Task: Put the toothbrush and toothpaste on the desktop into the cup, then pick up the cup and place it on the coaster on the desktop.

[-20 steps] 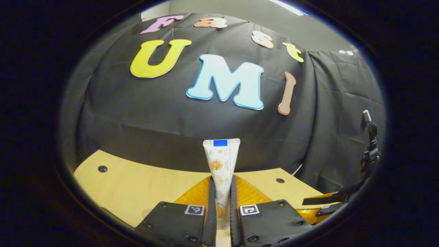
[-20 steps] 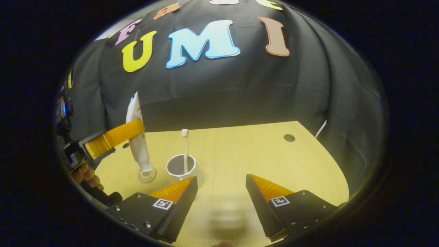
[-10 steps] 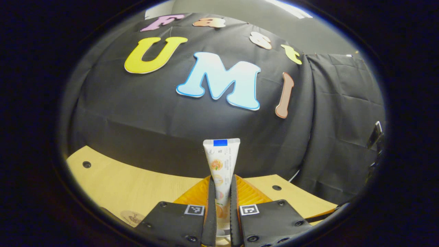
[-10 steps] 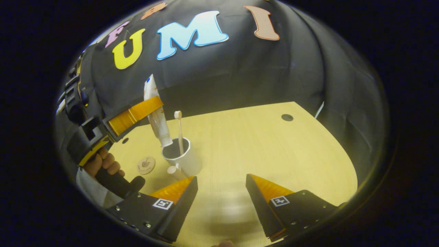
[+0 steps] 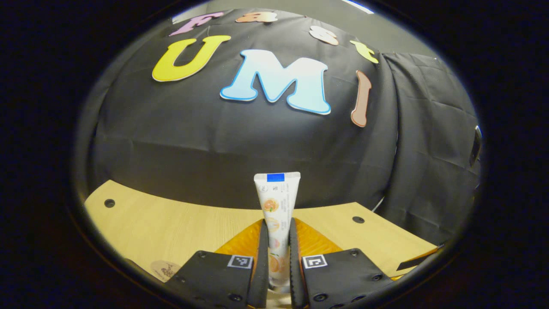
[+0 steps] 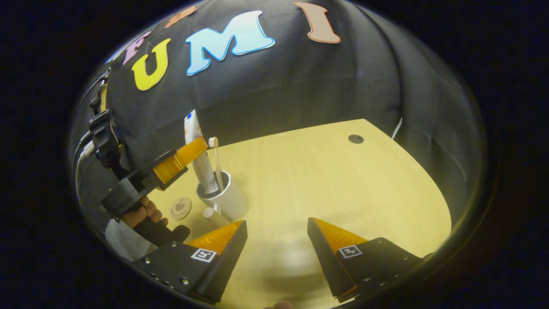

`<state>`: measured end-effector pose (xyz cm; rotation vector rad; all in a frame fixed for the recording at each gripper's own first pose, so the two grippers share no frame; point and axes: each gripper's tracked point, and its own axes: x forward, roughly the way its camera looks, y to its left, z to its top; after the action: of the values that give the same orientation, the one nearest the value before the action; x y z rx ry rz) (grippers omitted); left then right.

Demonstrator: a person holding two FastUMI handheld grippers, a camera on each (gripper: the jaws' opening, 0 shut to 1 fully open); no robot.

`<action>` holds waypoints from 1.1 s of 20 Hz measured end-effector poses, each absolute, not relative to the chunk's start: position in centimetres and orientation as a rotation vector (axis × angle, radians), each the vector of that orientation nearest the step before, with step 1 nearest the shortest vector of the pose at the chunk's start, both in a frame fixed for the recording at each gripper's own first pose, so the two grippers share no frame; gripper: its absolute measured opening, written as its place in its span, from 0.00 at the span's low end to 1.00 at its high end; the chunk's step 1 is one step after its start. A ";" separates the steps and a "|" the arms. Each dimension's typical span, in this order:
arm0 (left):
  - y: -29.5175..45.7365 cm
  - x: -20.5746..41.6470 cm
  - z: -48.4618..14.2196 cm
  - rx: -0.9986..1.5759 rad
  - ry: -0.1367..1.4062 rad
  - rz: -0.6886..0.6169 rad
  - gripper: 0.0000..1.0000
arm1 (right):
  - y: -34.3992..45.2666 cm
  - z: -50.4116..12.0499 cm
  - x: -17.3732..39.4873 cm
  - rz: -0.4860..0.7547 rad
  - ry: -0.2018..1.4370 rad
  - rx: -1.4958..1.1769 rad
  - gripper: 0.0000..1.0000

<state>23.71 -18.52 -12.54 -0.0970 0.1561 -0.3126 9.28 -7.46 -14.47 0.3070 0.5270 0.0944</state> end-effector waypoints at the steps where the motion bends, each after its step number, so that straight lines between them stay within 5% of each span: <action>1: -18.3 23.5 -12.6 -0.103 0.161 -0.316 0.28 | -7.4 -14.4 9.2 0.098 0.528 0.305 0.88; 7: -17.6 22.4 -11.8 -0.156 0.161 -0.324 0.57 | -6.8 -14.3 9.1 0.113 0.534 0.295 0.87; 9: -17.0 22.2 -11.5 -0.157 0.158 -0.308 0.78 | -6.4 -14.1 9.1 0.118 0.534 0.295 0.87; 13: -15.7 21.5 -11.0 -0.162 0.160 -0.283 0.93 | -6.0 -13.9 9.1 0.136 0.535 0.283 0.87; 22: -11.9 18.8 -8.1 -0.167 0.129 -0.222 0.96 | -2.9 -11.7 9.7 0.194 0.514 0.209 0.87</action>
<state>18.77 -11.85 -8.12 -0.1670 0.1286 -0.2222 9.72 -2.85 -11.66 0.2091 0.5137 0.1938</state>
